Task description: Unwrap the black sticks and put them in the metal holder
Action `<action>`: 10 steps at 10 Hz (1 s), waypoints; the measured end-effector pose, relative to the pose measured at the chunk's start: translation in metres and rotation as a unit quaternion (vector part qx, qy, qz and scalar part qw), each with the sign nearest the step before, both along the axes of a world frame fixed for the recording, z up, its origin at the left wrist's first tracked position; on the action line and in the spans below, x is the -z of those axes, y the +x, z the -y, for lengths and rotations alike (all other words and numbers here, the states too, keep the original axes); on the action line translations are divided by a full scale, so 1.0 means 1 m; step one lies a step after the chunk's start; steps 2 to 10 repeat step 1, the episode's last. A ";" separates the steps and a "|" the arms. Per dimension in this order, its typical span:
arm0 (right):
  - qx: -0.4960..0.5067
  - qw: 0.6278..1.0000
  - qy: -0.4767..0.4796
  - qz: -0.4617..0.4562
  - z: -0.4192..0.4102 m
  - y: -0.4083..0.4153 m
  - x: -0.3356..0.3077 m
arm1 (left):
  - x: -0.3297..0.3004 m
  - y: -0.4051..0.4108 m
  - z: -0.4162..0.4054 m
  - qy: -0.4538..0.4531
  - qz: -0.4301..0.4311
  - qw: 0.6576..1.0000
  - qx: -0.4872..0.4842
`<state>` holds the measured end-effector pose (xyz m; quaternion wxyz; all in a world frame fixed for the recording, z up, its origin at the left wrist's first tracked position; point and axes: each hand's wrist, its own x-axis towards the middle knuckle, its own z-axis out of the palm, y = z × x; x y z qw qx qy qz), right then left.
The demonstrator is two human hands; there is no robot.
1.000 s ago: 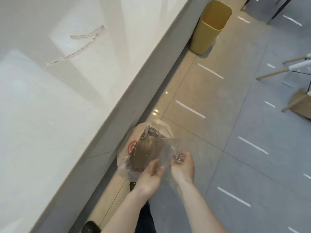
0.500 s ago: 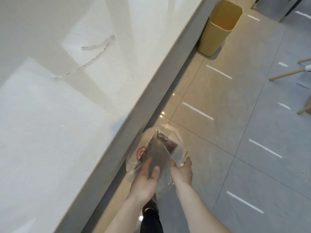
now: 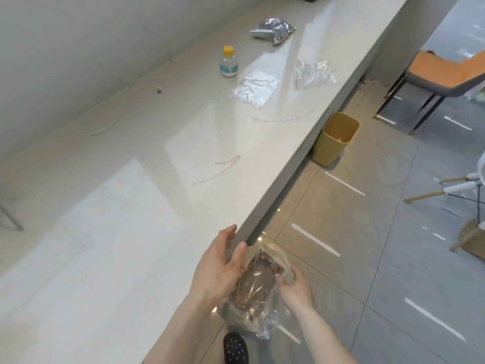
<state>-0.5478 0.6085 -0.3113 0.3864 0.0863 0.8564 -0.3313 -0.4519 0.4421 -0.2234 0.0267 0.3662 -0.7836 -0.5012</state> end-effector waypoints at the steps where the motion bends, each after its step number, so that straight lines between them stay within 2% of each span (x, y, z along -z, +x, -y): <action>1: -0.048 0.997 -0.011 -0.062 0.020 0.013 -0.037 | -0.040 0.029 0.023 -0.035 -0.042 0.998 -0.036; 10: -0.048 0.997 -0.011 -0.062 0.020 0.013 -0.037 | -0.040 0.029 0.023 -0.035 -0.042 0.998 -0.036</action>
